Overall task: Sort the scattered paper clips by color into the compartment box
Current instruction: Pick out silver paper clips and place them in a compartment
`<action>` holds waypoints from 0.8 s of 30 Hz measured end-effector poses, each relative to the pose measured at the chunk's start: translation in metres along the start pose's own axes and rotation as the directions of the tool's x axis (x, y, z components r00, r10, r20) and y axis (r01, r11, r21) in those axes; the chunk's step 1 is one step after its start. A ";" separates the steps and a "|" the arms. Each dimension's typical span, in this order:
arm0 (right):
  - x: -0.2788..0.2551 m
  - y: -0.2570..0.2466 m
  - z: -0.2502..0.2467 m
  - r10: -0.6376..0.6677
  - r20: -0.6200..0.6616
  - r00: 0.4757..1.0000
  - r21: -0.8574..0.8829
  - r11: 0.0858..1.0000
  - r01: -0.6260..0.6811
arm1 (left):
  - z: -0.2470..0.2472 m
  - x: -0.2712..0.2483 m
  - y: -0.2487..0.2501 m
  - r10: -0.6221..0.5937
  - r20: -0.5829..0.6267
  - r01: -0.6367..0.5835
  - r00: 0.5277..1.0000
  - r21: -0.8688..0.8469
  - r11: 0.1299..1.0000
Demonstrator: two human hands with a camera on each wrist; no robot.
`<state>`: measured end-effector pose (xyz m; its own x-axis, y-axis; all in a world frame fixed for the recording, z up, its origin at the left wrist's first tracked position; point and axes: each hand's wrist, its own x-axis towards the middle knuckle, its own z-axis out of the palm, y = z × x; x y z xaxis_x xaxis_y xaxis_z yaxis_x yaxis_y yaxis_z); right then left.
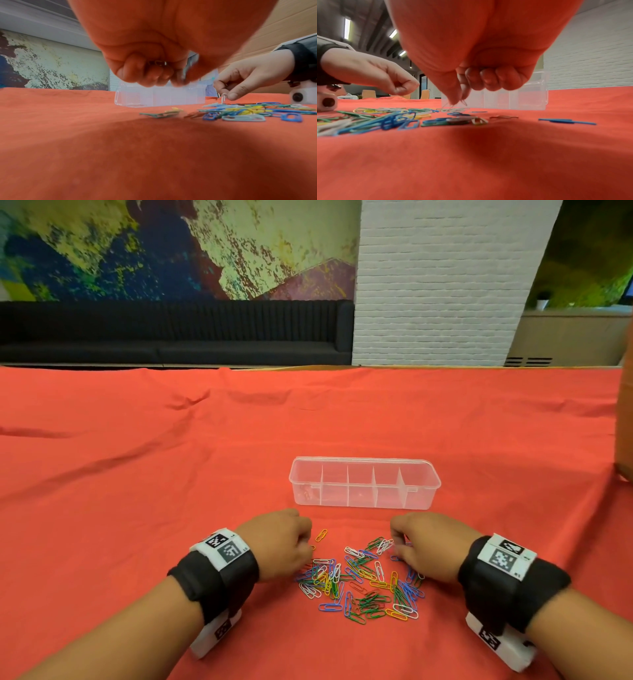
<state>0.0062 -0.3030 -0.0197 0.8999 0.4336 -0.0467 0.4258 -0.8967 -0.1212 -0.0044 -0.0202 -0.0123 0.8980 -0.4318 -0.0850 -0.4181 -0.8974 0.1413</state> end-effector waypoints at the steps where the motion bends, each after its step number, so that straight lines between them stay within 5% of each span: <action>1: 0.000 -0.001 -0.001 0.002 -0.016 1.000 0.009 1.000 -0.002 | -0.001 0.001 0.000 -0.010 0.005 0.010 1.000 -0.019 1.000; 8: 0.000 -0.002 -0.001 0.019 -0.007 1.000 0.064 0.998 -0.019 | 0.001 0.003 -0.005 -0.021 -0.024 0.020 0.999 -0.059 0.998; 10: 0.000 -0.003 -0.002 0.002 -0.033 0.999 0.055 0.998 0.000 | -0.003 0.003 -0.008 -0.007 0.047 0.018 0.999 -0.246 0.969; 14: -0.002 -0.003 -0.003 -0.051 -0.093 0.994 0.034 0.998 0.055 | -0.011 -0.006 -0.011 -0.024 0.189 0.152 0.982 -0.702 0.695; 20: -0.004 -0.003 -0.003 -0.077 -0.106 0.991 0.029 0.996 0.081 | -0.015 -0.014 -0.019 -0.035 0.368 0.367 0.929 -0.906 0.213; 22: -0.003 -0.002 -0.003 -0.066 -0.084 0.994 0.034 0.997 0.069 | -0.016 -0.016 -0.020 -0.010 0.384 0.376 0.923 -0.896 0.235; 24: -0.002 -0.001 -0.002 -0.041 -0.085 0.995 0.044 0.998 0.045 | -0.016 -0.017 -0.021 0.019 0.356 0.299 0.934 -0.811 0.503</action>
<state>0.0042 -0.3031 -0.0171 0.8862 0.4612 0.0432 0.4616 -0.8713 -0.1666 -0.0091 0.0074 0.0021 0.7819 -0.4533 -0.4279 0.1694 -0.5061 0.8457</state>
